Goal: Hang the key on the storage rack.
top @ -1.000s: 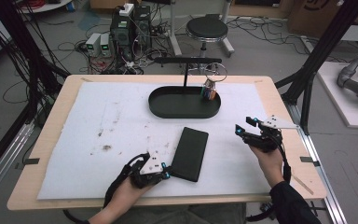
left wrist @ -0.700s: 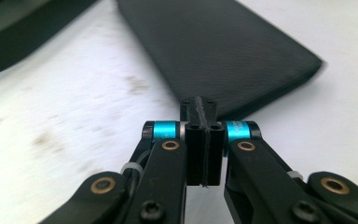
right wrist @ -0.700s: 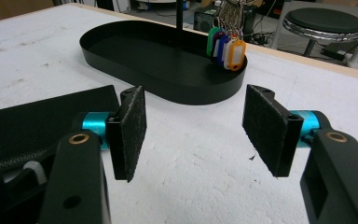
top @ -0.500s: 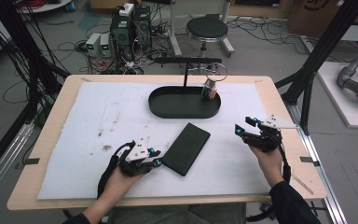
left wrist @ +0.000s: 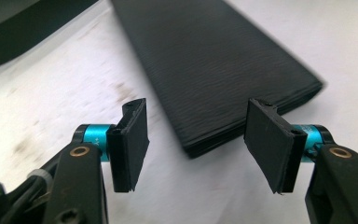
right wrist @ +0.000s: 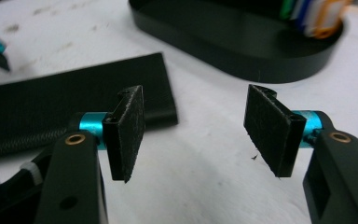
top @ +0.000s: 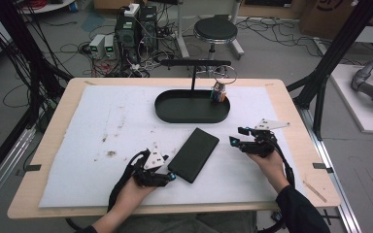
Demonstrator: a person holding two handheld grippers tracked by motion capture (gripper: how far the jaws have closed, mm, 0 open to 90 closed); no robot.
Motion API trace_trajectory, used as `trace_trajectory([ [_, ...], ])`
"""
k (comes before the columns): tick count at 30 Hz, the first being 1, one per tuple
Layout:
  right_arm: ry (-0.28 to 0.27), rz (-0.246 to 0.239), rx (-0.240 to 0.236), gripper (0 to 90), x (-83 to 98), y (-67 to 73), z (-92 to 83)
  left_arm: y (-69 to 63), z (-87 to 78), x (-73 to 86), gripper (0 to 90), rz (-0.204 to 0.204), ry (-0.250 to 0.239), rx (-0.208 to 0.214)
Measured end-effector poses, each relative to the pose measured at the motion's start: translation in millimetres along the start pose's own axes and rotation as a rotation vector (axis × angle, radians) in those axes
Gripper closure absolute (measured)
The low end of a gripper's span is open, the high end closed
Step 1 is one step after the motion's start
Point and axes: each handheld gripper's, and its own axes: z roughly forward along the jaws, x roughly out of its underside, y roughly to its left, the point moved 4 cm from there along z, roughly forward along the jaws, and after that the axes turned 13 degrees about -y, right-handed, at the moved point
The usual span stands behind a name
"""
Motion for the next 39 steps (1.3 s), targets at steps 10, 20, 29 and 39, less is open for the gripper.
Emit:
trace_trajectory([
  [10,0.147,-0.022,-0.144,42.6,12.1,7.2,44.9,3.7,3.8,3.3,62.1,0.006,0.003,0.070],
  [20,0.254,-0.014,-0.146,66.5,17.5,10.3,47.5,16.4,0.4,6.0,68.3,0.041,0.018,0.042],
  [29,0.293,-0.025,-0.202,80.0,24.0,31.0,25.9,25.7,-19.2,5.6,60.4,0.029,-0.029,0.020],
  [39,0.284,-0.020,-0.249,76.7,24.4,43.6,25.1,-13.3,-27.4,-1.6,47.1,0.247,-0.060,0.187],
])
